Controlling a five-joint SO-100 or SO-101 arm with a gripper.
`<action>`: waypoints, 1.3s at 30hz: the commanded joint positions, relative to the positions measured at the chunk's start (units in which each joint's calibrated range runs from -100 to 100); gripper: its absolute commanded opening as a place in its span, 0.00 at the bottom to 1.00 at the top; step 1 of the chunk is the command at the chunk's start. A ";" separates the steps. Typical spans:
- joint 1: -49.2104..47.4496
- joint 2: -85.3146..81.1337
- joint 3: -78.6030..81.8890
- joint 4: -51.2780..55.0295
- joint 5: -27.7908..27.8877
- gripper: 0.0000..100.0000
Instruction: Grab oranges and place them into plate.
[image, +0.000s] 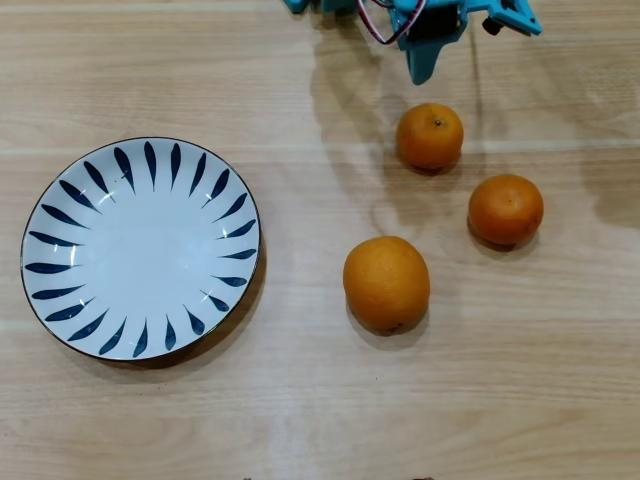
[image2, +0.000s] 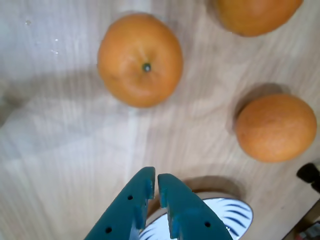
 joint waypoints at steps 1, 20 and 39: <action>-1.66 1.07 -4.35 -0.65 -0.23 0.02; -5.21 2.76 -5.89 0.12 -11.67 0.25; -6.74 3.02 -4.35 0.21 -35.93 0.45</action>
